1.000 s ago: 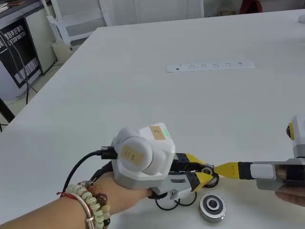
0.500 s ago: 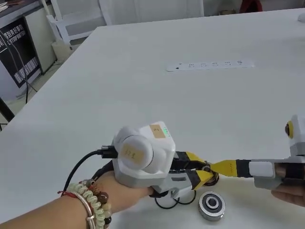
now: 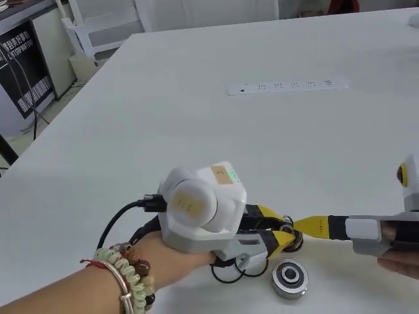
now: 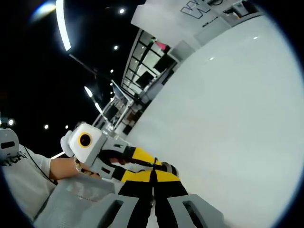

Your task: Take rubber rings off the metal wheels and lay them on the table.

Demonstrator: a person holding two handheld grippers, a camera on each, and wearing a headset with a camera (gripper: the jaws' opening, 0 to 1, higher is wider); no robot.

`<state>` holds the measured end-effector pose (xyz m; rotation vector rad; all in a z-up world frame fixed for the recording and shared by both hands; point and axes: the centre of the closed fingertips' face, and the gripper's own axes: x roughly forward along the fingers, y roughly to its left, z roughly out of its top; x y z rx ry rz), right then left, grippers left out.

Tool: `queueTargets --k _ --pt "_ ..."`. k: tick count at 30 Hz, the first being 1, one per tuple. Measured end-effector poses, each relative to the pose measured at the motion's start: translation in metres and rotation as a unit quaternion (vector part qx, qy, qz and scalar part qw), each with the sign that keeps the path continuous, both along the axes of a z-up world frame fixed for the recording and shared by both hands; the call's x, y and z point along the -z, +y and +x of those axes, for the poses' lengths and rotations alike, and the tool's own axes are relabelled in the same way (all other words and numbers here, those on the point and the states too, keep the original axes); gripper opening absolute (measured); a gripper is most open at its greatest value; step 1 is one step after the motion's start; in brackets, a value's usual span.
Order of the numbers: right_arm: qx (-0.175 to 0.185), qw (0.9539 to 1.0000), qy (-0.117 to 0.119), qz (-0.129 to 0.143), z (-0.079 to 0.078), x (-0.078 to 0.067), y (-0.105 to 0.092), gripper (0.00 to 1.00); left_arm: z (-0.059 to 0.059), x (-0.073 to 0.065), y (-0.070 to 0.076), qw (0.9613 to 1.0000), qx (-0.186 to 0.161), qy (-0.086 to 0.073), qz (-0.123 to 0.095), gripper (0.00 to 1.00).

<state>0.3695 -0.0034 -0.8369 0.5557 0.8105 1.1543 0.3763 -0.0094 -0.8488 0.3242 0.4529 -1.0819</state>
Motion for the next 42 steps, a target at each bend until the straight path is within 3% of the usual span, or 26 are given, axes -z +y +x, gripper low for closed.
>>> queueTargets --k 7,14,21,35,40,42 --pt "-0.002 0.9998 -0.01 -0.015 0.0 0.002 -0.001 0.0 -0.001 -0.003 0.004 0.9998 0.006 -0.001 0.018 0.16" --pt "0.008 0.9996 -0.017 -0.022 0.005 0.002 -0.005 0.0 -0.003 -0.019 0.005 1.0 0.004 0.004 -0.003 0.22" --pt "0.01 0.9994 -0.019 -0.026 0.007 0.0 -0.007 0.0 -0.008 -0.031 0.005 0.9999 0.008 0.004 -0.013 0.36" --pt "0.01 0.9988 -0.033 -0.034 0.008 -0.013 -0.015 0.0 -0.03 -0.063 -0.001 0.9977 0.064 -0.022 0.001 0.55" --pt "0.009 0.9983 -0.043 -0.038 0.007 -0.019 -0.019 0.0 -0.039 -0.074 0.007 0.9966 0.077 -0.029 0.01 0.62" --pt "0.009 0.9983 -0.044 -0.038 0.006 -0.022 -0.021 0.0 -0.041 -0.078 0.015 0.9958 0.079 -0.04 0.022 0.65"
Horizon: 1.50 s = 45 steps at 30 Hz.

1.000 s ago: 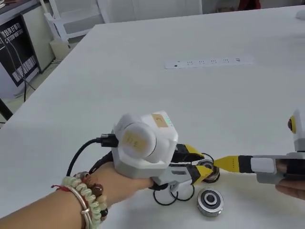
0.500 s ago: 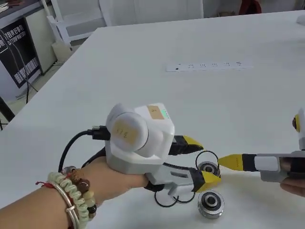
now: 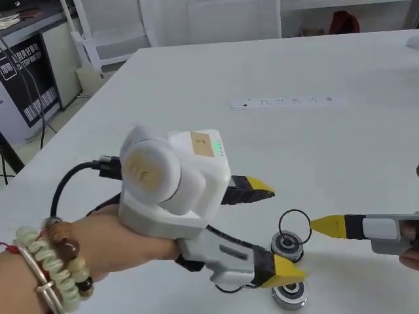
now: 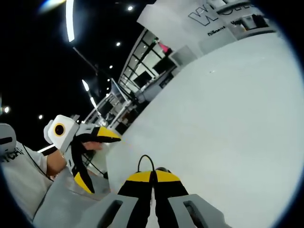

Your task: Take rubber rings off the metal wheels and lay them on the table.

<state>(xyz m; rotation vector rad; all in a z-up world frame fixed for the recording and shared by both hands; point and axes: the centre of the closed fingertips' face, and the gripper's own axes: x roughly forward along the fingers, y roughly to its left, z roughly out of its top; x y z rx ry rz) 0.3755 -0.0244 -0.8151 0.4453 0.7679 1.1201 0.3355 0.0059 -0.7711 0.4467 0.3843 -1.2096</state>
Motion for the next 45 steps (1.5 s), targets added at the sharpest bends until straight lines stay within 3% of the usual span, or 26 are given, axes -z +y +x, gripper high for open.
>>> queueTargets --k 5,10,14,18,23,30,37,45 --pt "-0.003 0.9999 -0.01 -0.006 -0.003 -0.006 -0.004 0.0 -0.005 -0.009 0.023 0.9998 -0.007 -0.009 0.016 0.68" --pt "-0.004 0.9997 -0.02 -0.013 -0.005 -0.011 -0.007 0.0 -0.009 -0.012 0.051 0.9984 -0.022 -0.025 0.046 0.7" --pt "-0.002 0.9995 -0.026 -0.015 -0.006 -0.016 -0.01 0.0 -0.014 -0.018 0.064 0.9984 -0.031 -0.023 0.041 0.74" --pt "-0.002 0.9997 -0.024 -0.009 -0.007 -0.022 -0.011 0.0 -0.02 -0.025 0.079 0.9977 -0.043 -0.033 0.04 0.78" --pt "-0.008 0.9993 -0.033 -0.014 -0.008 -0.031 -0.013 0.0 -0.024 -0.03 0.096 0.9966 -0.075 -0.028 0.016 0.78" --pt "-0.019 0.9985 -0.048 -0.015 -0.012 -0.045 -0.01 0.0 -0.029 -0.033 0.129 0.9907 -0.132 -0.031 -0.001 0.79" --pt "-0.042 0.9965 -0.068 -0.024 -0.018 -0.058 0.0 0.0 -0.035 -0.034 0.147 0.9845 -0.171 -0.032 -0.02 0.81" --pt "-0.066 0.9947 -0.076 -0.018 -0.028 -0.071 0.018 0.0 -0.048 -0.03 0.159 0.9797 -0.197 -0.03 -0.022 0.83"
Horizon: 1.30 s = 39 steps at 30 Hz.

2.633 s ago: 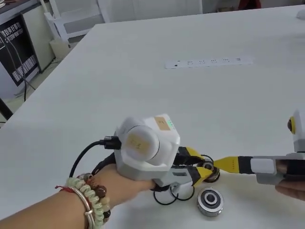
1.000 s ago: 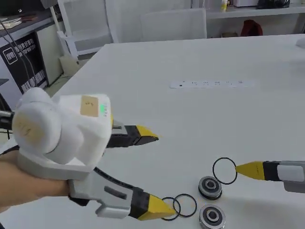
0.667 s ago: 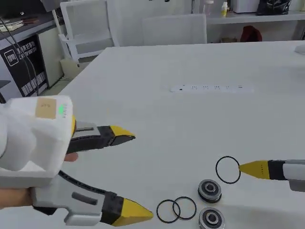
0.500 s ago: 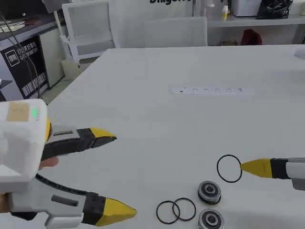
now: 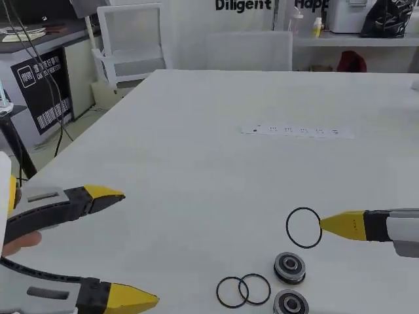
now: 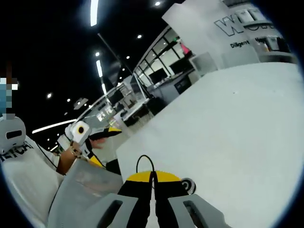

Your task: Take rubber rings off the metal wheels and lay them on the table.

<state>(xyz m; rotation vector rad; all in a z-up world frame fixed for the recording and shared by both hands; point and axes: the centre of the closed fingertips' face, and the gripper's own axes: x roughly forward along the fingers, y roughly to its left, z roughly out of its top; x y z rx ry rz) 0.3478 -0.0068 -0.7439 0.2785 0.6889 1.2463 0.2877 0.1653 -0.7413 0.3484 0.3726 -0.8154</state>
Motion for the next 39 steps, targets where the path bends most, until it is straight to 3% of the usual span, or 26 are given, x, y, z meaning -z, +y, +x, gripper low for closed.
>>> queueTargets --k 7,16,24,39 --pt "-0.022 0.9997 -0.006 0.003 -0.006 -0.007 0.018 0.0 -0.008 0.005 0.005 0.9997 -0.018 0.007 -0.017 0.86" --pt "-0.061 0.9981 -0.009 -0.002 -0.016 -0.003 0.047 0.0 -0.015 0.01 0.007 0.9988 -0.028 0.022 -0.035 0.93" --pt "-0.101 0.9941 -0.009 -0.039 -0.029 0.022 0.065 0.0 -0.018 0.012 0.007 0.9978 -0.035 0.03 -0.048 0.97" --pt "-0.125 0.9881 0.01 -0.089 -0.032 0.067 0.088 0.0 -0.02 0.014 0.003 0.9967 -0.039 0.035 -0.061 0.97"
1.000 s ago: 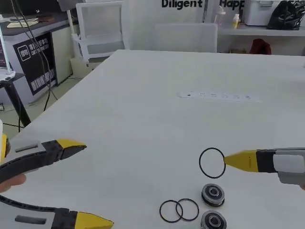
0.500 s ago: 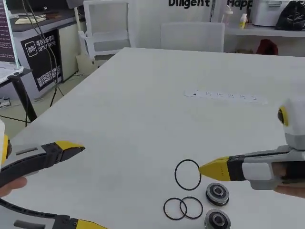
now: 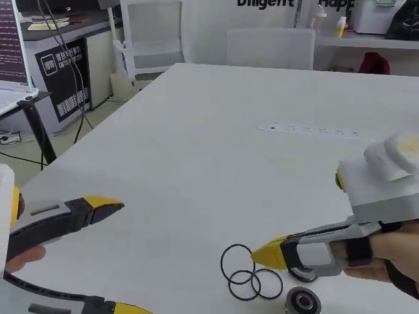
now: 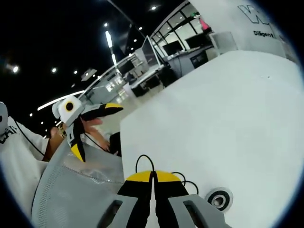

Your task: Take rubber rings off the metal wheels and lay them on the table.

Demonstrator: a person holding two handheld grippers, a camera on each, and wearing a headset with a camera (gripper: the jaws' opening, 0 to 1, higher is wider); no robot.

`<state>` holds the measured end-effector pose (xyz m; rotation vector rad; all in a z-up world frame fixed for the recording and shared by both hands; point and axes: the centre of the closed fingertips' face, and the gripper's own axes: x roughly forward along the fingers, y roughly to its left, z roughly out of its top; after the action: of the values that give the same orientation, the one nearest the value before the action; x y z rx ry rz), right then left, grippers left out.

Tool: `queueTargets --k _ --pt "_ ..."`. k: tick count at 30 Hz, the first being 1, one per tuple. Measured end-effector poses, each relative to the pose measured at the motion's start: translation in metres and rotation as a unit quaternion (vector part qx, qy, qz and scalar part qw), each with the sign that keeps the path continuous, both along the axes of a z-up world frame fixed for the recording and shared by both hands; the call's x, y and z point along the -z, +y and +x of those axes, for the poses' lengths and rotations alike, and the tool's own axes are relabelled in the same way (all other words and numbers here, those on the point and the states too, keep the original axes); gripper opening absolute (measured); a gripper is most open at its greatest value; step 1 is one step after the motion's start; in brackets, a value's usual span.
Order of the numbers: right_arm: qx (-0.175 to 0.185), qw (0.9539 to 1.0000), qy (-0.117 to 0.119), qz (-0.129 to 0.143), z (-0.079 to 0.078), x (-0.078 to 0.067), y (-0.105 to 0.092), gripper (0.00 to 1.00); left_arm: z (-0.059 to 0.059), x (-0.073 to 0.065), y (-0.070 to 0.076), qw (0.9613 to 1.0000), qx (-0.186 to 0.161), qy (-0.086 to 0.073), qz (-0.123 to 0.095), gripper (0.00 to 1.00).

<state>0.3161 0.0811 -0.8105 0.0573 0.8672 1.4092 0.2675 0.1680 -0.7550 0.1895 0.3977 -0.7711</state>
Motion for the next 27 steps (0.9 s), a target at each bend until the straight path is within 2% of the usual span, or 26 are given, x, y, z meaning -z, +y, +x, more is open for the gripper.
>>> queueTargets --k 6,16,22,27 --pt "-0.006 0.9998 0.007 -0.016 0.0 0.017 0.007 0.0 0.0 0.001 0.0 1.0 -0.002 0.002 0.0 0.97" --pt "-0.006 0.9992 0.018 -0.036 0.002 0.037 0.016 0.0 -0.003 0.004 0.001 1.0 -0.003 0.008 0.002 0.97" --pt "-0.004 0.998 0.013 -0.062 0.005 0.051 0.014 0.0 -0.001 0.003 0.002 0.9999 -0.006 0.008 0.001 0.96" --pt "0.009 0.998 0.021 -0.058 0.008 0.051 0.015 0.0 -0.001 0.006 -0.001 0.9999 0.001 0.012 0.006 0.96"
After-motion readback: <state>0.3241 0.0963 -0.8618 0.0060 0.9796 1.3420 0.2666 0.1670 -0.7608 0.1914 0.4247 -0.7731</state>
